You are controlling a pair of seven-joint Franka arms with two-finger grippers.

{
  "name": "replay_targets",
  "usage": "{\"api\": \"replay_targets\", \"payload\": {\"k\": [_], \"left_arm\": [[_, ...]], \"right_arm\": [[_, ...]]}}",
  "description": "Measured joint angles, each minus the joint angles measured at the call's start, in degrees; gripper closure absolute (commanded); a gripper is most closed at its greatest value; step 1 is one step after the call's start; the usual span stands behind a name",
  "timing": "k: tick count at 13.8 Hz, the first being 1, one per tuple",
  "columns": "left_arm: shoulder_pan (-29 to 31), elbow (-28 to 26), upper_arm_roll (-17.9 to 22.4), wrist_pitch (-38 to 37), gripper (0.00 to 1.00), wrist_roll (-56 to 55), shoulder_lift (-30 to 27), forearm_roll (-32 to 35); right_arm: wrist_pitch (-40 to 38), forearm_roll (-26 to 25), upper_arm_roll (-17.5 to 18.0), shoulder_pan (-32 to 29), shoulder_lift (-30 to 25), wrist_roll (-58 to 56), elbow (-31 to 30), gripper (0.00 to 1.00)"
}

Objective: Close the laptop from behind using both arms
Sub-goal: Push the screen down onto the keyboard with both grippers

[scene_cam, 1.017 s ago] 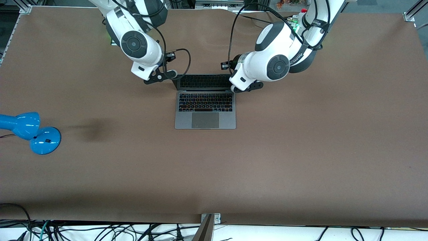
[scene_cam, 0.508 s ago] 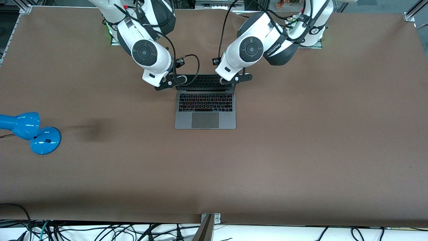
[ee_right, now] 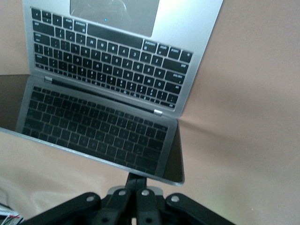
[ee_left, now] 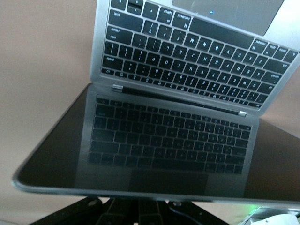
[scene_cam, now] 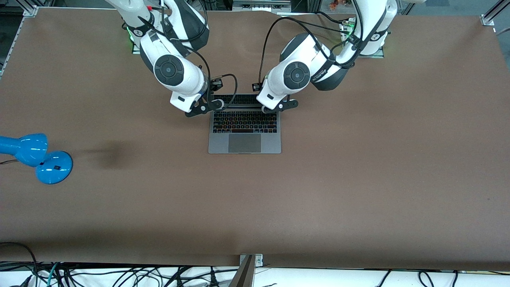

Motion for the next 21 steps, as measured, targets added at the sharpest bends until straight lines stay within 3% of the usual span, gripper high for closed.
{"api": "replay_targets", "payload": {"k": [6,15,21], "left_arm": [[0.1,1.7,1.5,1.2,1.0,0.0,1.8,0.0],[0.3,9.3,4.1,1.5,1.0,0.0,10.1,4.2],[0.6,13.2,5.8,1.6,1.0,0.0,15.4,4.3]], "right_arm": [[1.6,-4.3,-0.7,-0.2,5.3,0.0,5.4,1.0],[2.4,-10.0,-1.3,-0.4,14.1,0.0,12.8,1.0],[6.8,-11.7,-2.4,-0.5,18.6,-0.1,14.1,1.0]]}}
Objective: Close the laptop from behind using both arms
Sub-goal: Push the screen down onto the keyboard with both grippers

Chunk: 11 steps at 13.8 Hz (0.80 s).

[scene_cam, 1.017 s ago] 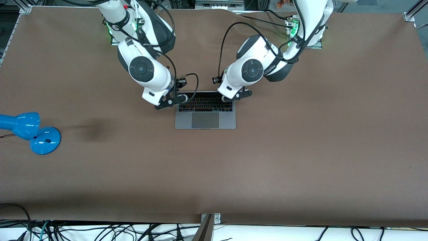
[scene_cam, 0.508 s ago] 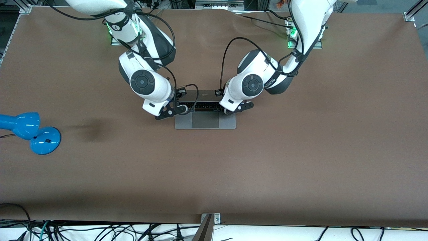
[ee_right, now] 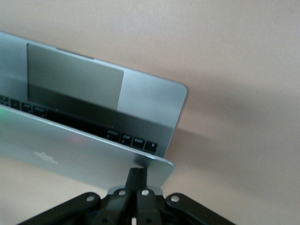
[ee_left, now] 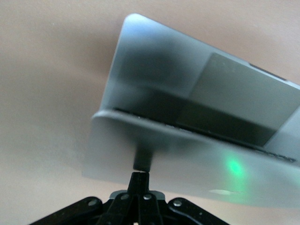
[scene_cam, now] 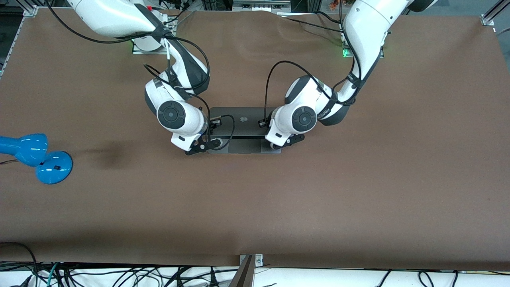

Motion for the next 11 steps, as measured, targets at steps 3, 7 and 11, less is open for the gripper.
{"api": "replay_targets", "payload": {"k": [3,7,11], "left_arm": [[0.0,1.4,0.5,0.0,1.0,0.0,2.1,0.0],[0.0,3.6,1.3,0.9,1.0,0.0,4.8,0.0],[0.1,5.1,1.7,3.1,1.0,0.1,7.8,0.0]], "right_arm": [[2.5,-1.8,0.0,0.0,2.3,0.0,0.0,1.0],[5.8,-3.3,0.0,0.0,4.7,0.0,0.1,1.0],[10.0,-6.5,0.0,0.0,7.4,0.0,0.1,1.0]]}}
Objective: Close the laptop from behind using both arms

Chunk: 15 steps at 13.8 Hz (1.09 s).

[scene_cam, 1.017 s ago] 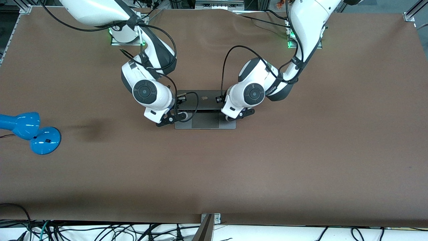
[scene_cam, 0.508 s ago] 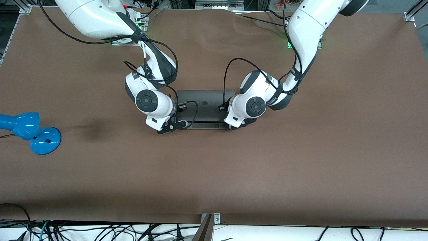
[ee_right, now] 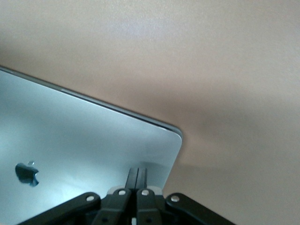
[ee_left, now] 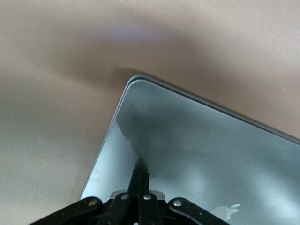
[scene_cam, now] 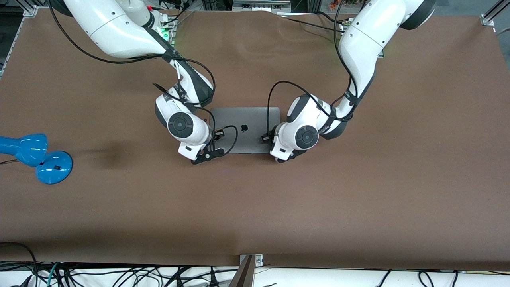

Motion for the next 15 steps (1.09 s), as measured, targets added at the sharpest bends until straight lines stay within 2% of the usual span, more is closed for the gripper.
{"api": "replay_targets", "payload": {"k": [4,8,9,10,11,12,13,14,15], "left_arm": [[0.0,0.3,0.1,-0.2,1.0,0.0,0.2,0.0],[0.0,0.4,-0.1,-0.2,1.0,0.0,0.2,0.9],[0.0,0.4,-0.1,-0.2,1.0,0.0,0.2,0.9],[0.0,0.4,-0.1,-0.2,1.0,0.0,0.2,0.9],[0.0,0.4,-0.1,-0.2,1.0,0.0,0.2,0.9],[0.0,0.4,-0.1,-0.2,0.85,0.0,0.2,0.9],[0.0,0.4,-0.1,-0.2,0.21,0.0,0.2,0.9],[0.0,0.6,0.0,-0.1,0.0,0.0,0.2,1.1],[0.3,1.0,0.4,0.1,0.0,-0.1,0.1,1.9]], "right_arm": [[3.3,-2.6,0.1,0.1,2.2,0.0,0.1,1.0],[3.6,-3.2,0.2,0.1,2.3,0.0,0.2,1.0],[4.0,-3.2,0.1,0.1,2.4,-0.1,0.6,0.66],[3.8,-3.2,0.1,0.0,2.6,-0.1,1.4,0.04],[3.2,-3.2,0.1,-0.2,2.7,-0.1,2.2,0.0],[2.4,-3.2,0.1,-0.4,2.6,-0.1,3.0,0.0],[1.9,-3.2,0.1,-0.6,2.5,-0.1,3.9,0.0],[1.2,-3.1,0.1,-0.8,2.1,-0.1,4.7,0.0],[-0.1,-3.1,0.1,-1.2,1.3,0.0,5.3,0.0]]}}
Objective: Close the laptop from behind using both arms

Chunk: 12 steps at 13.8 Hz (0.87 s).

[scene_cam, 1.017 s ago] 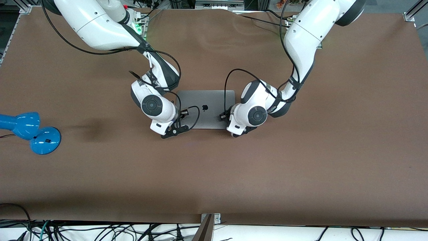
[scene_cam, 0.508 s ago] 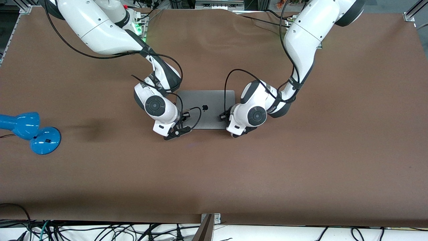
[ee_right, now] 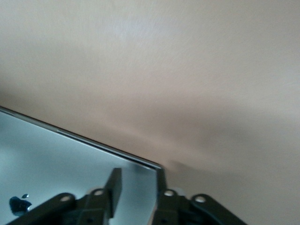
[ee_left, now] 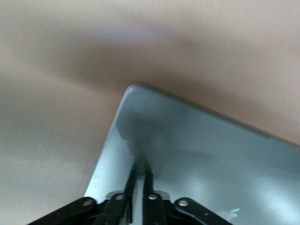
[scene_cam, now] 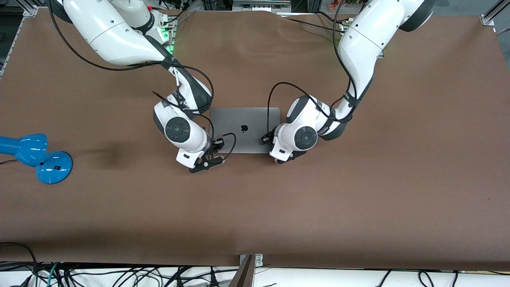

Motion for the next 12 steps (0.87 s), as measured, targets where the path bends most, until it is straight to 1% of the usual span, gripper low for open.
{"api": "replay_targets", "payload": {"k": [1,3,5,7,9,10,12], "left_arm": [[1.0,0.4,0.4,-0.9,0.0,0.2,-0.2,1.2],[4.1,1.5,0.7,-7.1,0.0,2.7,-2.0,3.4],[6.6,1.6,0.8,-12.0,0.0,5.1,-6.0,5.1],[7.2,-0.1,0.9,-14.3,0.0,5.6,-12.1,7.8],[7.0,-5.0,1.5,-15.0,0.0,7.2,-19.7,10.4],[6.9,-8.3,2.4,-15.1,0.0,9.4,-23.9,11.1],[6.7,-15.2,5.7,-15.2,0.0,15.4,-32.4,11.4]], "right_arm": [[-2.0,0.0,0.0,-0.7,-1.1,0.0,0.3,0.0],[-5.6,0.0,0.0,-2.9,-3.6,0.0,0.6,0.0],[-7.8,0.3,0.0,-5.4,-6.2,0.0,0.6,0.0],[-9.3,1.4,0.0,-7.7,-8.4,0.0,0.7,0.0],[-12.7,1.8,-0.1,-10.2,-10.2,0.0,0.7,0.0],[-14.4,1.8,-0.1,-11.5,-10.9,-0.2,0.8,0.0],[-18.8,1.9,-0.2,-14.2,-11.9,-2.4,2.0,0.0]]}}
